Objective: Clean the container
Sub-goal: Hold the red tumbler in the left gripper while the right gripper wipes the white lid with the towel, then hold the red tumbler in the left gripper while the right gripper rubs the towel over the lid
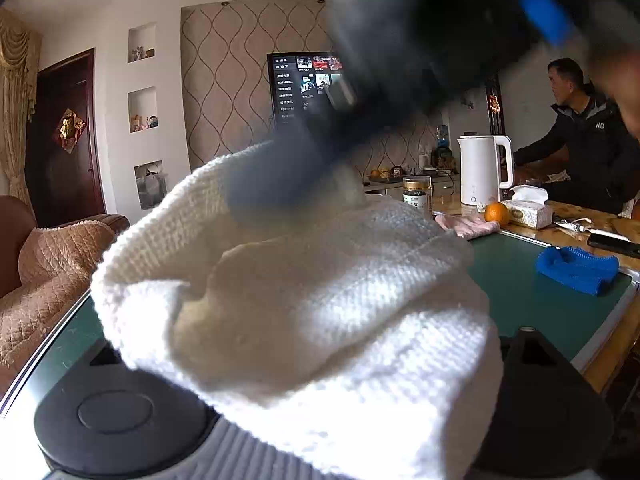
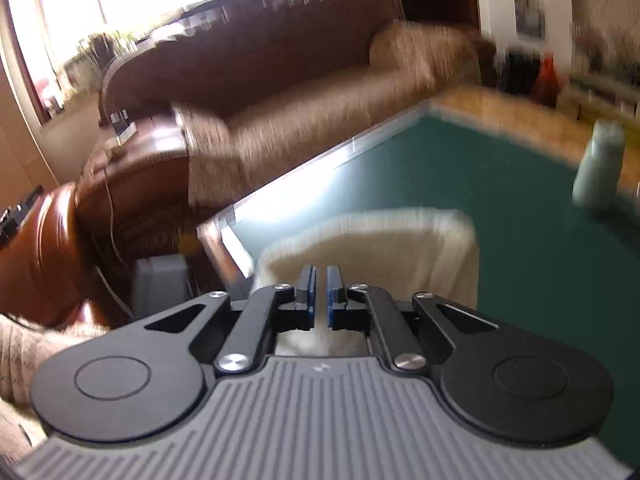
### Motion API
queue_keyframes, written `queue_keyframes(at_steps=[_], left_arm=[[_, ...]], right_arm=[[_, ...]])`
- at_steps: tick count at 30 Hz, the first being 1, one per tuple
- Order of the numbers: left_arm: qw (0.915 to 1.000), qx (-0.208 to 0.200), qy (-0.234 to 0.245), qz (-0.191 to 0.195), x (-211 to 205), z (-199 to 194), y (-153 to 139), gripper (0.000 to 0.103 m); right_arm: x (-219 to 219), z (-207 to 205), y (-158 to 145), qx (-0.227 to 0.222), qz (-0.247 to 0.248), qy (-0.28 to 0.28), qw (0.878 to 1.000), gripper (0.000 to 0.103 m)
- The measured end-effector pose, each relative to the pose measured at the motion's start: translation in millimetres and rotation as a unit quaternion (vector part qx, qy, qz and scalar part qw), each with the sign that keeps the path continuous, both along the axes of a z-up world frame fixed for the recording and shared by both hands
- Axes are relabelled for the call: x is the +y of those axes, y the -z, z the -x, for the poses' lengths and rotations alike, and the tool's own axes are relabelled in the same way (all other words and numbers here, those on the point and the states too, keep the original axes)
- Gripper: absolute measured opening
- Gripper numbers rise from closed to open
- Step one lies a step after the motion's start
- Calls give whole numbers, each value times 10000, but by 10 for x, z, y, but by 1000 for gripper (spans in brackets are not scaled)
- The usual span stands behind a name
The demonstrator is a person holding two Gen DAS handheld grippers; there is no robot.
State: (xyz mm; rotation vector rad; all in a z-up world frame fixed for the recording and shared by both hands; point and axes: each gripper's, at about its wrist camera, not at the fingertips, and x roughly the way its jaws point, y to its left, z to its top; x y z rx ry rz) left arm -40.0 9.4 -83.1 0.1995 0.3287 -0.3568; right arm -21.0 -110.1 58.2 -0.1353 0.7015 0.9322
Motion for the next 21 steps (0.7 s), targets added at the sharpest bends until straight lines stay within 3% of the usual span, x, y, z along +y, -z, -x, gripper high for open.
queue_keyframes(at_steps=[2,4,7,13,18,20,21], left_arm=[[10000,1,-5,-8,29,27,-1,91],[10000,7,-6,5,46,30,10,91],[10000,-1,-4,-16,32,16,5,91],[10000,12,10,-27,32,-34,-25,91],[10000,5,34,-11,23,-53,-21,91],[10000,7,33,-13,15,-61,-19,91],[10000,6,37,-16,10,-64,-18,91]], right_arm=[[-2,67,-135,-639,-66,82,9979,75],[38,62,-166,-1025,75,1,9947,90],[149,-161,-54,-829,566,-183,9948,91],[305,-356,187,-104,845,-344,9958,90],[314,-180,262,-486,1132,-229,9921,72],[276,-147,240,-599,1153,-76,9915,18],[255,-149,230,-655,1216,-7,9904,16]])
